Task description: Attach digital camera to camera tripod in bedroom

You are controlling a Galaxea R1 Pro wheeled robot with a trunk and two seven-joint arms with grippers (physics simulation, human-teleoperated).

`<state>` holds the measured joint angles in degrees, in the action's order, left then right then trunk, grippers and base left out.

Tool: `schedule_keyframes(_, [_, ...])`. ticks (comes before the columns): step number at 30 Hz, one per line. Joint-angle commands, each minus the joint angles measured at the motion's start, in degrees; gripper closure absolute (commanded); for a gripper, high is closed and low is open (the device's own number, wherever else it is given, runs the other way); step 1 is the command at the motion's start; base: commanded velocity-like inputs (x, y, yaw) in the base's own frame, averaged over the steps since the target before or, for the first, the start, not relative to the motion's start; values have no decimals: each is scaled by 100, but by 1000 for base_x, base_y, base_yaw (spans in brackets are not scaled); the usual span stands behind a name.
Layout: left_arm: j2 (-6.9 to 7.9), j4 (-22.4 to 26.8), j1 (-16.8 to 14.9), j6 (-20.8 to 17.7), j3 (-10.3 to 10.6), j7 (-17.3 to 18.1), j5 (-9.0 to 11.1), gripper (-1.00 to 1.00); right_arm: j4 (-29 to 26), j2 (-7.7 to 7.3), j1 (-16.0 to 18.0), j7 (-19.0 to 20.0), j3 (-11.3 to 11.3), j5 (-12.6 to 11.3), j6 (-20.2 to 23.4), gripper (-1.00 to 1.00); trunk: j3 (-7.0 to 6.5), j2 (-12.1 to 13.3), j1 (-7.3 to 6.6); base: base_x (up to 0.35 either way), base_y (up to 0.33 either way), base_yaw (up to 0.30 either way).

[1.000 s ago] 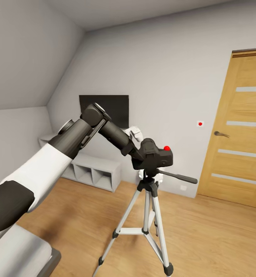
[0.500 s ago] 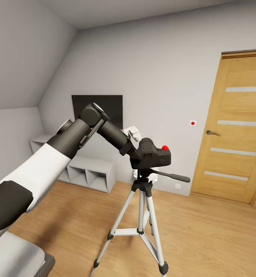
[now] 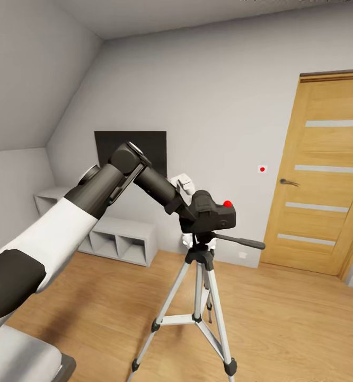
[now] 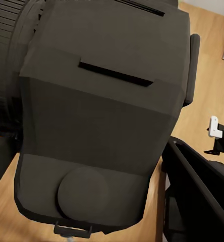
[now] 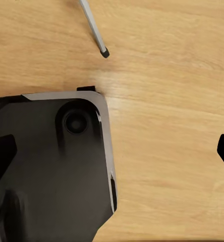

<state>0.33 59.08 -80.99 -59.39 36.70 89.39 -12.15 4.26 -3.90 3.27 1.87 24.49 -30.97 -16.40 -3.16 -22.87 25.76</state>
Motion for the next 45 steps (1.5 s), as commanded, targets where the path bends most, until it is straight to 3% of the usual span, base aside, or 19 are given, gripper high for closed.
schedule_keyframes(1, [3, 7, -1, -61, 4, 61, -55, 100, 22, 4, 7, 21, 48, -50, -30, -100, 2, -4, 2, 0, 26, -155])
schedule_keyframes(35, [14, 191, 13, -61, 4, 61, -55, 100, 22, 2, 7, 15, 56, -44, -30, -100, 2, -4, 2, 29, 2, -13])
schedule_keyframes(45, [3, -5, 7, -61, -5, 61, -59, 100, 22, -1, 7, 15, 65, -41, -39, -100, 2, -4, 2, 0, 0, 0])
